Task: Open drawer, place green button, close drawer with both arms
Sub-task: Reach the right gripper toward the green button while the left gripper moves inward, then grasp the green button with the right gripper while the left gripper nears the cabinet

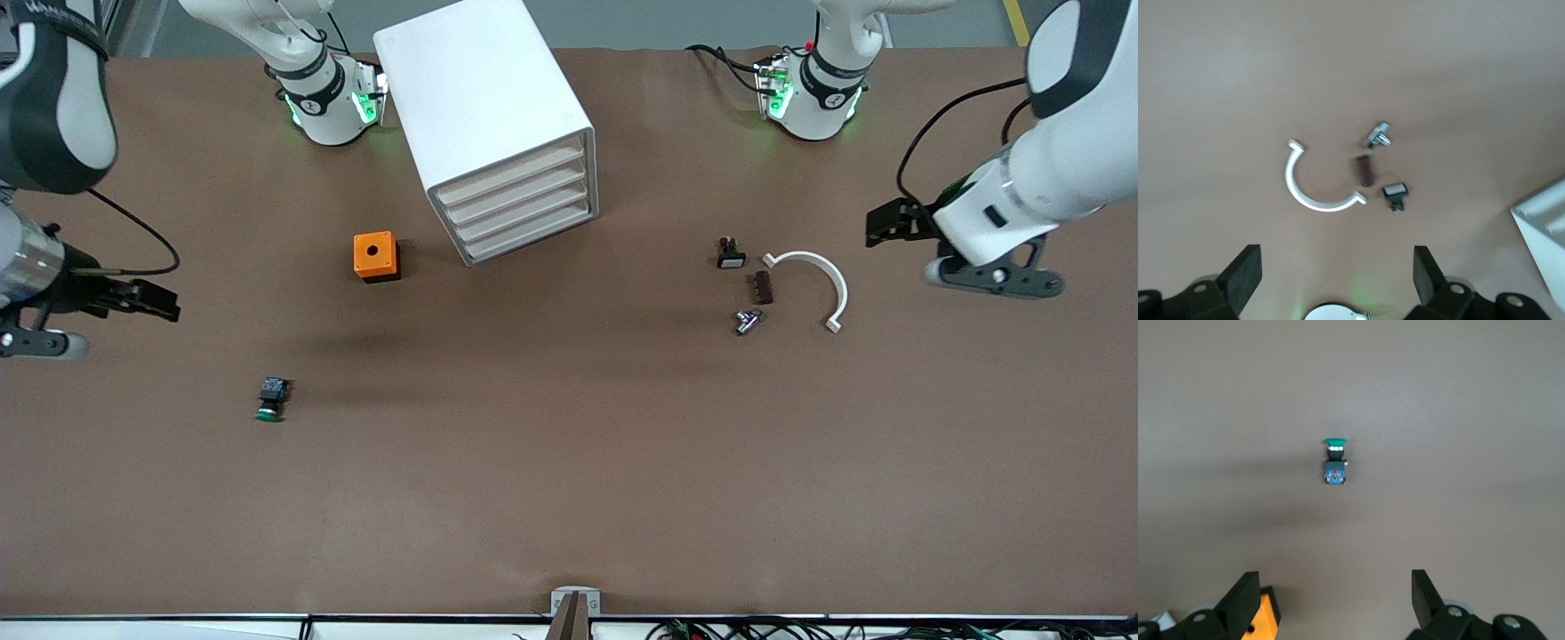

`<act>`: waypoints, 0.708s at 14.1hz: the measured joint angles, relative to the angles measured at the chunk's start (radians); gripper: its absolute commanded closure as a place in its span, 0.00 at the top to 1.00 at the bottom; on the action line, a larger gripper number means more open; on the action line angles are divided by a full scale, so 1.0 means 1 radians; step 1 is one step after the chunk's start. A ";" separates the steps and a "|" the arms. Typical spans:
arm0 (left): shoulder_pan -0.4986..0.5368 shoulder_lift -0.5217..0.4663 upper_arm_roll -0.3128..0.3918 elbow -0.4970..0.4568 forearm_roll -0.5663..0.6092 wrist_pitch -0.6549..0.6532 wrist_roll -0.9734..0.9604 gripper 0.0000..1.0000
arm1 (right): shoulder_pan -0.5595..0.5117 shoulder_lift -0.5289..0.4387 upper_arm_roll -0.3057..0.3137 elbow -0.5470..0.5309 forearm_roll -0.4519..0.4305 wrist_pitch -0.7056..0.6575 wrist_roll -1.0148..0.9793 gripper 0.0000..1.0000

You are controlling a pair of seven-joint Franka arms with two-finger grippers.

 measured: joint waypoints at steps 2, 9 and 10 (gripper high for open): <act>-0.001 0.036 -0.047 -0.005 -0.034 -0.003 0.021 1.00 | 0.000 0.012 0.000 -0.067 0.000 0.084 0.001 1.00; -0.006 0.117 -0.152 -0.040 -0.213 -0.002 0.100 1.00 | 0.000 0.113 -0.001 -0.155 0.019 0.255 0.003 1.00; -0.006 0.142 -0.153 -0.045 -0.249 0.005 0.151 1.00 | 0.000 0.131 -0.001 -0.172 0.036 0.291 0.003 1.00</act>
